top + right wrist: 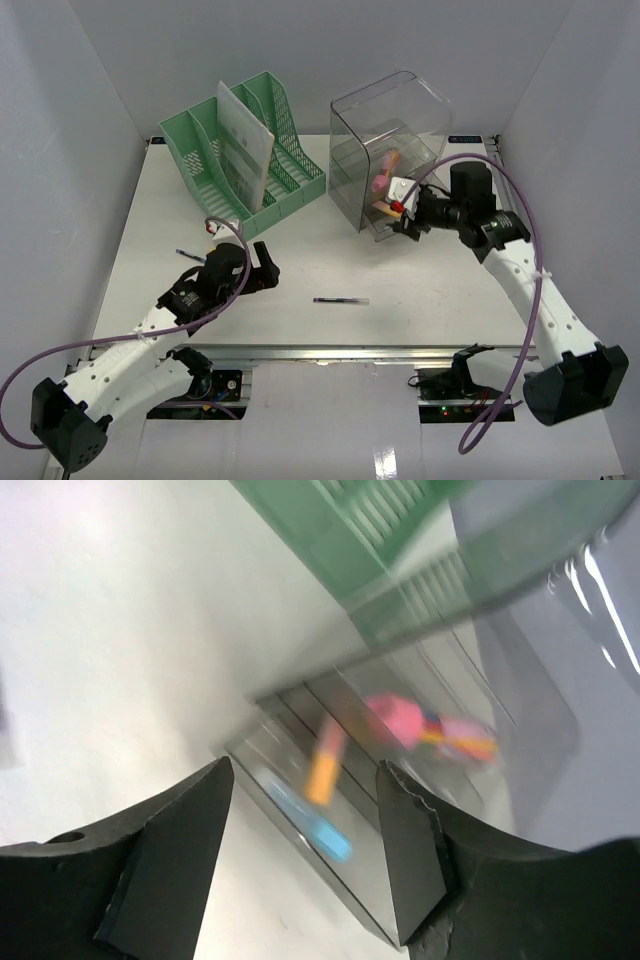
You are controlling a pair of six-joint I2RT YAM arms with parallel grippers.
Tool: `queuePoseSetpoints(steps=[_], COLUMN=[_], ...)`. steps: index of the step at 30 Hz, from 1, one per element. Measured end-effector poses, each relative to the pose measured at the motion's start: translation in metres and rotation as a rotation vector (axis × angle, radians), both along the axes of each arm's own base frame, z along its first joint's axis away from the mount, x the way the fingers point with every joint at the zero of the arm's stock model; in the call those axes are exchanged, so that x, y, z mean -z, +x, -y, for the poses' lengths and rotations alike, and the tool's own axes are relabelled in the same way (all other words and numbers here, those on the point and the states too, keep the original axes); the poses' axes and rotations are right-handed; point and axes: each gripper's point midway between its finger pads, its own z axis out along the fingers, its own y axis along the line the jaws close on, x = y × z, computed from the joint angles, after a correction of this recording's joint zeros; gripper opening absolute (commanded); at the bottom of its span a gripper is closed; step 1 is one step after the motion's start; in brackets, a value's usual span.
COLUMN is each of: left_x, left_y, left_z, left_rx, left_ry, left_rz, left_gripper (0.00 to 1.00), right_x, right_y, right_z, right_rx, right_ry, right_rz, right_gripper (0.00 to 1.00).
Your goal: Organize the desk
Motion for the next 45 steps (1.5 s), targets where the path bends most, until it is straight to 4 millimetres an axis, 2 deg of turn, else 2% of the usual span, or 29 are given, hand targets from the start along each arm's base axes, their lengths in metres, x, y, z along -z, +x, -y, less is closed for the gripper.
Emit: queuePoseSetpoints(steps=[3,6,7,10,14,19,28,36,45], left_x=[0.011,0.02,0.022,0.03,0.046,0.072,0.089,0.114,0.114], left_y=[0.012,0.018,0.02,0.023,0.032,0.045,0.081,0.088,0.098], left_z=[-0.016,-0.034,-0.04,-0.053,-0.072,-0.089,-0.096,-0.1,-0.099], left_rx=[-0.083,-0.188,-0.224,-0.316,-0.459,-0.614,-0.73,-0.756,-0.74], left_ry=[-0.01,-0.014,-0.017,-0.024,-0.038,-0.051,-0.085,-0.052,-0.029], left_rz=[-0.056,-0.098,-0.109,-0.144,-0.219,-0.319,-0.404,-0.489,-0.506], left_gripper=[0.92,0.79,0.78,0.77,0.75,0.66,0.66,0.66,0.63], right_x=[0.016,0.046,0.052,0.057,0.051,0.045,0.038,0.034,0.034], right_y=[-0.04,-0.06,-0.064,-0.065,-0.061,-0.065,-0.069,-0.069,-0.069], right_z=[-0.01,-0.006,-0.004,0.005,0.015,0.017,0.017,0.017,0.019], right_rx=[-0.058,-0.047,-0.038,-0.001,0.016,-0.008,-0.027,-0.034,-0.03], right_ry=[0.124,0.176,0.193,0.248,0.321,0.356,0.37,0.375,0.377], right_rz=[-0.118,-0.241,-0.269,-0.302,-0.287,-0.261,-0.231,-0.211,-0.211], right_gripper=[0.75,0.76,0.76,0.76,0.77,0.78,0.78,0.78,0.78])
